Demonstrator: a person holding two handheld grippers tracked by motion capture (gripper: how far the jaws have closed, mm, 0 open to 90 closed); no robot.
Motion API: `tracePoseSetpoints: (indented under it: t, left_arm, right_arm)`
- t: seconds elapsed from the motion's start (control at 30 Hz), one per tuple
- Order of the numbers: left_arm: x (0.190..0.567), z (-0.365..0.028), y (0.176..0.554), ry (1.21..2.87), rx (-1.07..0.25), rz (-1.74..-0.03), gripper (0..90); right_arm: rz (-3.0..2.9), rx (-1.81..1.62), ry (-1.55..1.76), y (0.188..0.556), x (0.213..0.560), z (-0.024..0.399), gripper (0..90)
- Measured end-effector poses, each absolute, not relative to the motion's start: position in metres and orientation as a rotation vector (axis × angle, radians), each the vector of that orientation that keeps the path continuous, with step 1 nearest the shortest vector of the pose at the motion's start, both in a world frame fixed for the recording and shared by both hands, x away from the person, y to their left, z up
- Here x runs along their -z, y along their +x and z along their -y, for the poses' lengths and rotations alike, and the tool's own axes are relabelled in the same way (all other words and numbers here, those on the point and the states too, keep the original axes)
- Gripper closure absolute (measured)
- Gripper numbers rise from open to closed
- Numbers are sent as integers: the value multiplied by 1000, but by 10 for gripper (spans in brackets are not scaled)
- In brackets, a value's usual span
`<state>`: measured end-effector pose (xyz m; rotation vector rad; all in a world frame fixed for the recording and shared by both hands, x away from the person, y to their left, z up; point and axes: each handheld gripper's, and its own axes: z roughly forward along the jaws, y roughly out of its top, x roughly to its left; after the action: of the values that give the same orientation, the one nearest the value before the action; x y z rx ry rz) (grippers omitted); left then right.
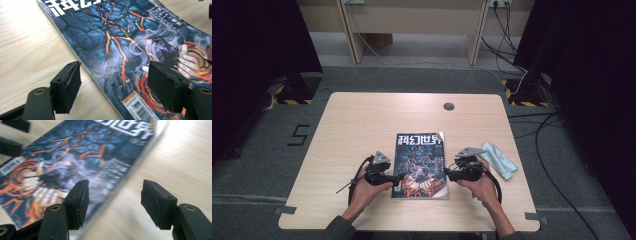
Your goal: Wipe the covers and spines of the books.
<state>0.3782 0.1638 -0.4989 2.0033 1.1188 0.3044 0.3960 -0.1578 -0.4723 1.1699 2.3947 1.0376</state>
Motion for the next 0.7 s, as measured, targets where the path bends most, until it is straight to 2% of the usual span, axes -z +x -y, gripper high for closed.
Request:
tracePoseSetpoints:
  t: [0.43,0.7]
  left_arm:
    - [496,-187,347,1999,-267,-1102,231]
    - [499,-207,330,2008,-264,-1127,230]
  right_arm:
    - [-2181,-882,1291,408,455,230,496]
    - [-2100,-759,1427,416,467,269,511]
